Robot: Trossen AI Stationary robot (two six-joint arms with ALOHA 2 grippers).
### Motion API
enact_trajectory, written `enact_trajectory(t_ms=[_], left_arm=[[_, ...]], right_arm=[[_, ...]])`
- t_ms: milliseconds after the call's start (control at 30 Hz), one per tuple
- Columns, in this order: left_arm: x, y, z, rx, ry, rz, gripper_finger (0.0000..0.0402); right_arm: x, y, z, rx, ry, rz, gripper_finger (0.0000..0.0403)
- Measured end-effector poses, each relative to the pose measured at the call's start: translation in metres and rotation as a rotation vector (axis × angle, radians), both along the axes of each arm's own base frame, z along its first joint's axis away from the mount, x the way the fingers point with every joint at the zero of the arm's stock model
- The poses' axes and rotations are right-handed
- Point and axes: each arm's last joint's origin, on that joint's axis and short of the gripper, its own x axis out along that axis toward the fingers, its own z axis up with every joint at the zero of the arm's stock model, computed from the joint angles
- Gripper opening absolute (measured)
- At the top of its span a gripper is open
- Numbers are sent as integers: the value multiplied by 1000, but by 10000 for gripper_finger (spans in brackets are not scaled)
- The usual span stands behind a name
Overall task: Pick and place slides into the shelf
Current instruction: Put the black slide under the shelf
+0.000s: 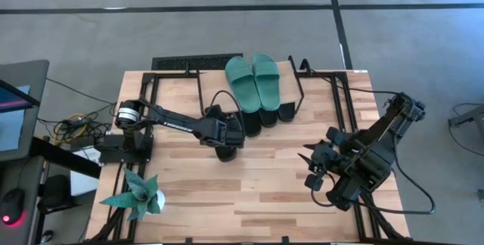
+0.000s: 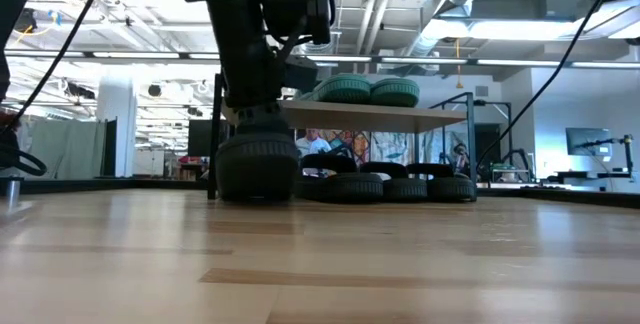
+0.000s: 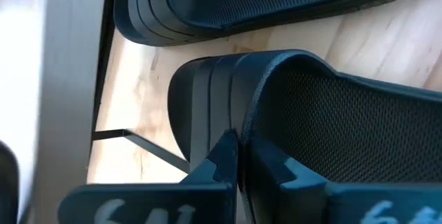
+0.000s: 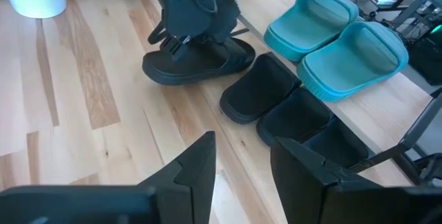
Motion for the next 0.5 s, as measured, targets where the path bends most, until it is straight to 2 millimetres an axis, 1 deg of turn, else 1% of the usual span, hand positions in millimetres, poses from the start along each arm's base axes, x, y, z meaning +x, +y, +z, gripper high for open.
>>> enact_trajectory(t_ms=[133,333,500], left_arm=[[1,3,0,30,6,-18,0],[4,15,-2,47,1,-24,0],[4,19,-2,20,-9,-12,7]], right_arm=[[1,-1,0,1,0,-5,129],[1,0,0,6,-4,-5,129],[1,0,0,13,-10,-7,129]])
